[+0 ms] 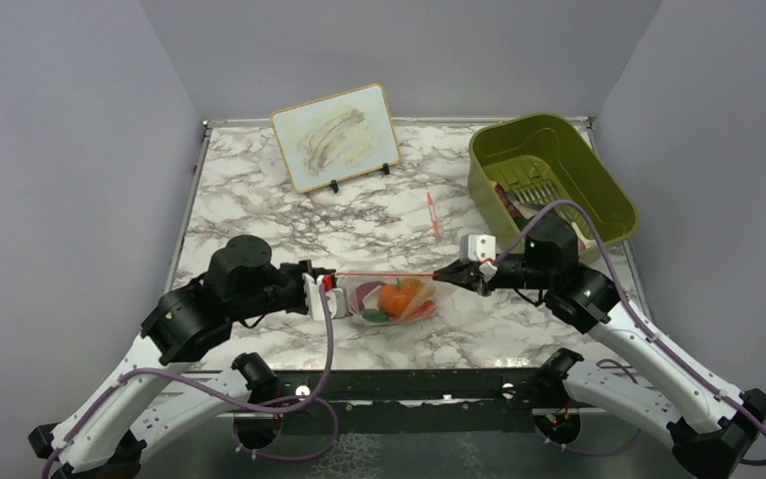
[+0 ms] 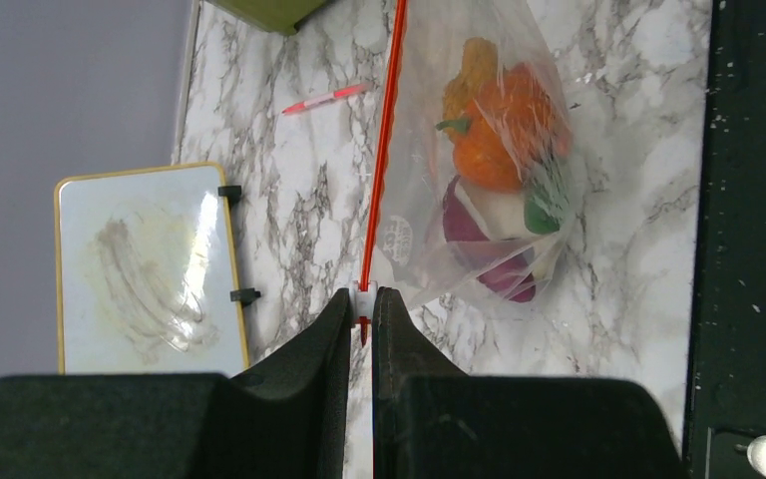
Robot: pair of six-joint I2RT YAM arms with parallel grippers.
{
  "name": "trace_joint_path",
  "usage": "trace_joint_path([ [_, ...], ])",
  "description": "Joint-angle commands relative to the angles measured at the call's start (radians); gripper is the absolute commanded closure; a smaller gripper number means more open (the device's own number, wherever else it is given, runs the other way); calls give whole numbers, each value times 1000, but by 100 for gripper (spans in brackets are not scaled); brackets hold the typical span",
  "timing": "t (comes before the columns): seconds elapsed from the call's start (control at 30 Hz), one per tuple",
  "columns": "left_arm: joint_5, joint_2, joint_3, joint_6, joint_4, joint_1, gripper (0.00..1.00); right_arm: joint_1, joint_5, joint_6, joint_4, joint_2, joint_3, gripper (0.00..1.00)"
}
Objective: Place the food in the zip-top bag and seal the zipper
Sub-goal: Place the zipper food storage bag at the center of the board.
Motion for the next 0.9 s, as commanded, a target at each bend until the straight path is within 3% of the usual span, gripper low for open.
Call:
trace_joint_path([
  [0.0,30,-67,86,-18,-203,12,100,-21,-270,-3,-188,2,68,99],
  [0.13,21,-69,17,-38,-193,13,100,-21,-244,23,-115,57,49,99],
  [0.33,-228,-17,-86,-146,8,12,100,-21,92,97,225,200,-19,96],
  [0.43,-293,9,-118,-243,139,13,100,-22,125,119,322,284,5,64],
  [0.5,-367,41,-143,-313,193,13,100,-23,118,135,329,311,35,50],
  [0.77,-503,166,-210,-336,276,25,100,-23,183,193,362,170,-9,28],
  [0.87,-512,204,-219,-329,308,87,100,-23,235,221,363,93,-30,21],
])
